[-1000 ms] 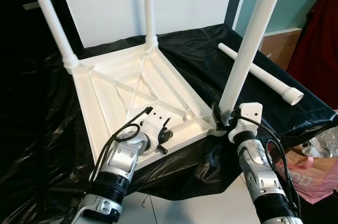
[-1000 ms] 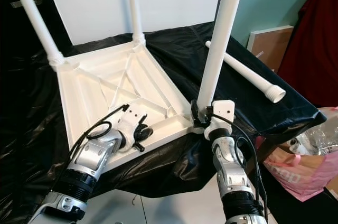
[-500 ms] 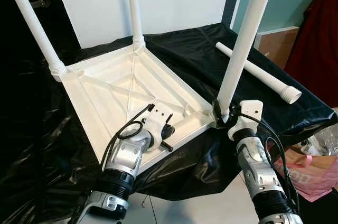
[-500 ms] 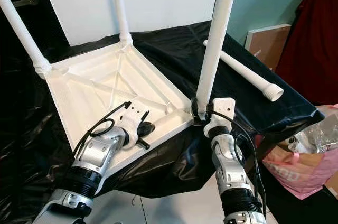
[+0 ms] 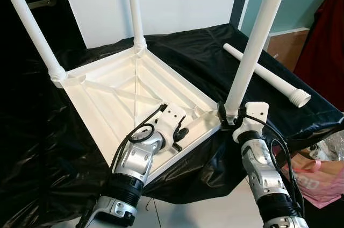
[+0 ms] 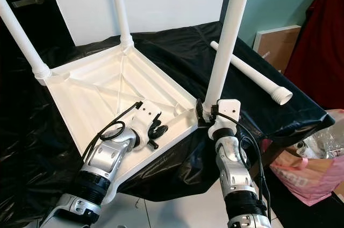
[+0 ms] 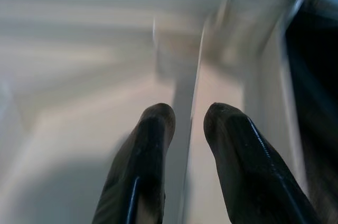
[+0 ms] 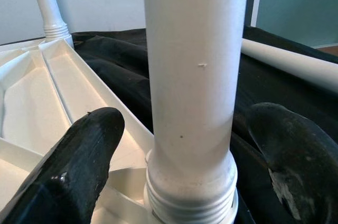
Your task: Building children table
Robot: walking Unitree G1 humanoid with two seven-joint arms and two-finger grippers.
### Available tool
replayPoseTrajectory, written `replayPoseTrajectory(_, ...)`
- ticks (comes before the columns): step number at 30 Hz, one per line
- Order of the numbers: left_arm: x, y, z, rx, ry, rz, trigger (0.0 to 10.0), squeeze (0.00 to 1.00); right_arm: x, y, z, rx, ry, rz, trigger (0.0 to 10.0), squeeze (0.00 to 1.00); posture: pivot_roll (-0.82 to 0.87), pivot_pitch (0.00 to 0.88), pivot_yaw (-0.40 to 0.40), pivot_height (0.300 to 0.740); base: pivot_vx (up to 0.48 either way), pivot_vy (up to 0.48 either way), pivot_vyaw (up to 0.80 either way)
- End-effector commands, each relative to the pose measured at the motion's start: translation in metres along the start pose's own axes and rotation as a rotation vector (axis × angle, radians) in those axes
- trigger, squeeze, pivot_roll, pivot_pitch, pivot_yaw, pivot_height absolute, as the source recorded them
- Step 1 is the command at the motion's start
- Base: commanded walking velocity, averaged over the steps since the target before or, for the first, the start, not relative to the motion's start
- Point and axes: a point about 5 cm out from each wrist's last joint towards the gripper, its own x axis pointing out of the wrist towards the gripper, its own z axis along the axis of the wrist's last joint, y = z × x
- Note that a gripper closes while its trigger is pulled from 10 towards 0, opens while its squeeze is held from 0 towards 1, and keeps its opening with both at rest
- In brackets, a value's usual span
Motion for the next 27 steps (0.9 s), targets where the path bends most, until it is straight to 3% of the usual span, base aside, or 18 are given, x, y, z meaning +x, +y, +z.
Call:
replayPoseTrajectory(1,-0.001,0.005,0.005,-0.003,-0.035,0.079,10.0,0.0,0.0,-0.002,-0.001,0.007,0.002,-0.012,10.0,0.0,-0.09,0.0,0.018,0.74,0.0,0.0,0.0)
replayPoseTrajectory(6,-0.011,0.018,0.019,-0.008,-0.126,0.109,10.0,0.0,-0.004,-0.002,-0.001,0.006,-0.003,-0.018,10.0,0.0,-0.09,0.0,0.02,0.74,0.0,0.0,0.0)
replayPoseTrajectory(9,-0.027,0.043,0.025,0.008,-0.173,0.205,10.0,0.0,-0.015,-0.002,-0.005,0.002,0.006,-0.017,10.0,0.0,-0.09,0.0,0.021,0.74,0.0,0.0,0.0)
replayPoseTrajectory(14,-0.036,0.06,0.022,0.031,-0.151,0.294,10.0,0.0,-0.023,-0.001,-0.009,0.0,0.023,0.005,10.0,0.0,-0.09,0.0,0.022,0.74,0.0,0.0,0.0)
replayPoseTrajectory(15,-0.043,0.07,0.018,0.096,-0.12,0.343,10.0,0.0,-0.03,-0.002,-0.014,-0.004,0.044,0.025,10.0,0.0,-0.08,0.0,0.02,0.74,0.0,0.0,0.0)
replayPoseTrajectory(22,-0.054,0.082,0.007,0.138,-0.054,0.393,10.0,0.0,-0.042,-0.007,-0.019,-0.026,0.069,0.046,10.0,0.0,-0.08,0.0,0.019,0.74,0.0,0.0,0.0)
replayPoseTrajectory(27,-0.063,0.093,-0.004,0.222,0.037,0.435,10.0,0.0,-0.052,-0.01,-0.023,-0.04,0.097,0.061,10.0,0.0,-0.08,0.0,0.018,0.74,0.0,0.0,0.0)
